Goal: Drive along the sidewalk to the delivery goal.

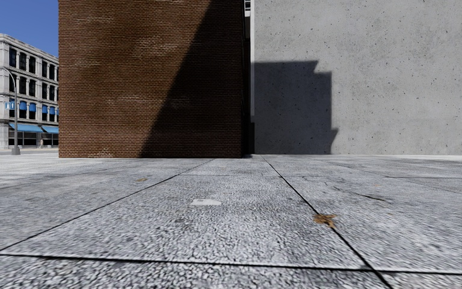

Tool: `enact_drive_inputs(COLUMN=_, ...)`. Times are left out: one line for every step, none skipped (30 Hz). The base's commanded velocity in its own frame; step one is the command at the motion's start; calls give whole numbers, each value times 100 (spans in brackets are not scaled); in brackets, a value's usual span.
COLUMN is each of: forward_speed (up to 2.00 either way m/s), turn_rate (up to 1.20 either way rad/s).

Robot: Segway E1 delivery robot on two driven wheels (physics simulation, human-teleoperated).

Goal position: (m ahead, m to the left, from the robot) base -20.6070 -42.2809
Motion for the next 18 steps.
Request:
enact_drive_inputs(forward_speed=0, turn_rate=0)
enact_drive_inputs(forward_speed=0, turn_rate=0)
enact_drive_inputs(forward_speed=0, turn_rate=0)
enact_drive_inputs(forward_speed=0, turn_rate=0)
enact_drive_inputs(forward_speed=0, turn_rate=0)
enact_drive_inputs(forward_speed=0, turn_rate=0)
enact_drive_inputs(forward_speed=0, turn_rate=0)
enact_drive_inputs(forward_speed=0, turn_rate=0)
enact_drive_inputs(forward_speed=0, turn_rate=0)
enact_drive_inputs(forward_speed=0, turn_rate=0)
enact_drive_inputs(forward_speed=0, turn_rate=0)
enact_drive_inputs(forward_speed=0, turn_rate=0)
enact_drive_inputs(forward_speed=0, turn_rate=0)
enact_drive_inputs(forward_speed=0, turn_rate=0)
enact_drive_inputs(forward_speed=0, turn_rate=0)
enact_drive_inputs(forward_speed=0, turn_rate=0)
enact_drive_inputs(forward_speed=0, turn_rate=0)
enact_drive_inputs(forward_speed=0, turn_rate=0)
